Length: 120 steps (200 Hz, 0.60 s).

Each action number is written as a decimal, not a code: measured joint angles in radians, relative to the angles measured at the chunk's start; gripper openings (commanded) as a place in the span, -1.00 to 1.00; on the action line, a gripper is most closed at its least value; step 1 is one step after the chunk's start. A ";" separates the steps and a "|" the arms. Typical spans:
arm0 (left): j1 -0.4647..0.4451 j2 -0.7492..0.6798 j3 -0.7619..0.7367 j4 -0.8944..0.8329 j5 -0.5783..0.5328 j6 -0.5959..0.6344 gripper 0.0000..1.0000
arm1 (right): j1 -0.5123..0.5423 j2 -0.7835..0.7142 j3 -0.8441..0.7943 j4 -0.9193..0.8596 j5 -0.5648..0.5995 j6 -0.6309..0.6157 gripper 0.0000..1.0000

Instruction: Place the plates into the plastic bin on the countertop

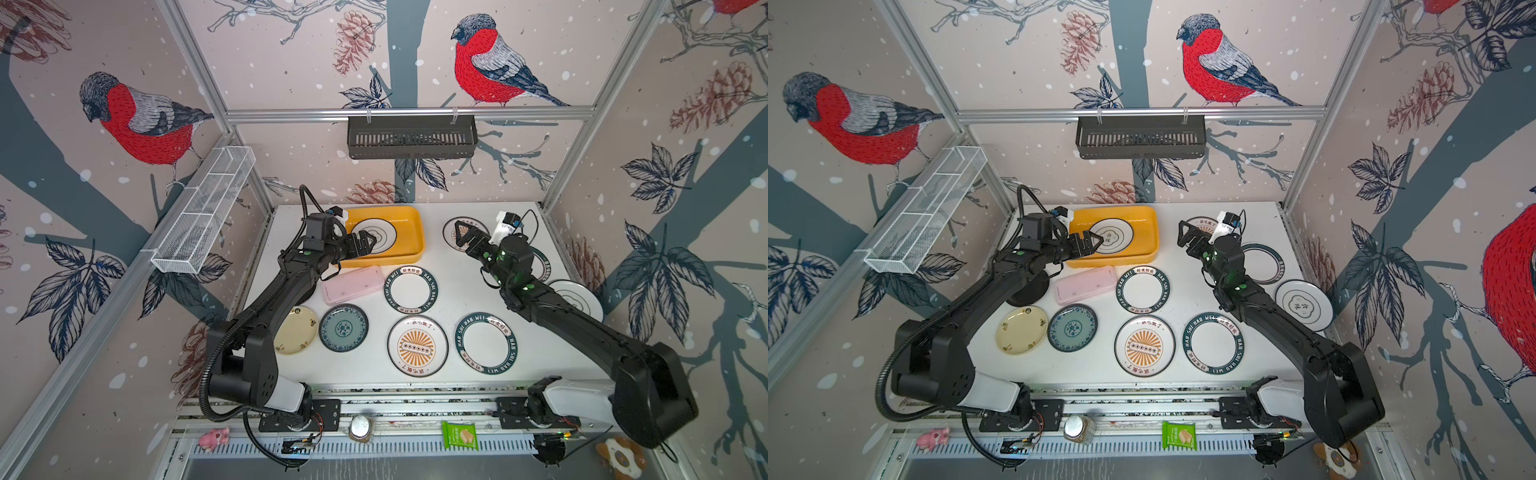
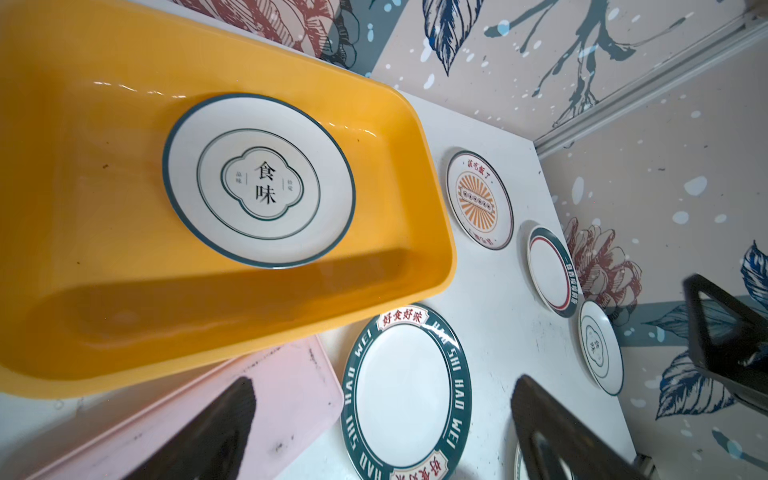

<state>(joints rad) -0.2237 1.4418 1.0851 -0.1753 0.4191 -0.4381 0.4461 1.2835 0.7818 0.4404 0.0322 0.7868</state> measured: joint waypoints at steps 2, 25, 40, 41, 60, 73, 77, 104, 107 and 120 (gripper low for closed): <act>-0.005 -0.007 -0.007 0.001 0.001 0.000 0.93 | 0.000 0.004 -0.001 -0.004 -0.005 0.000 1.00; -0.050 -0.051 -0.034 -0.007 0.039 0.025 0.92 | -0.005 0.018 -0.034 -0.020 -0.061 0.030 0.99; -0.064 -0.063 -0.032 -0.015 0.089 0.049 0.93 | -0.014 0.015 -0.071 -0.018 -0.093 0.056 1.00; -0.065 -0.063 -0.031 -0.016 0.092 0.050 0.93 | -0.015 0.015 -0.072 -0.019 -0.093 0.056 0.99; -0.101 -0.064 -0.024 -0.023 0.136 0.071 0.93 | -0.030 -0.004 -0.096 -0.064 -0.112 0.078 0.99; -0.156 -0.058 -0.018 -0.022 0.159 0.080 0.93 | -0.051 -0.031 -0.101 -0.108 -0.140 0.077 0.99; -0.176 -0.053 -0.017 -0.018 0.162 0.082 0.93 | -0.061 -0.044 -0.104 -0.127 -0.140 0.077 1.00; -0.305 -0.005 -0.018 -0.010 0.199 0.101 0.92 | -0.113 -0.151 -0.139 -0.277 -0.127 0.080 1.00; -0.315 0.001 -0.018 -0.010 0.205 0.105 0.93 | -0.117 -0.165 -0.145 -0.295 -0.128 0.080 0.99; -0.353 0.027 -0.016 -0.010 0.224 0.119 0.93 | -0.144 -0.227 -0.177 -0.387 -0.127 0.081 0.99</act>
<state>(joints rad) -0.5766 1.4689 1.0687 -0.1852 0.6430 -0.3187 0.3023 1.0561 0.6048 0.0536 -0.0948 0.8677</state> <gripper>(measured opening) 0.963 0.996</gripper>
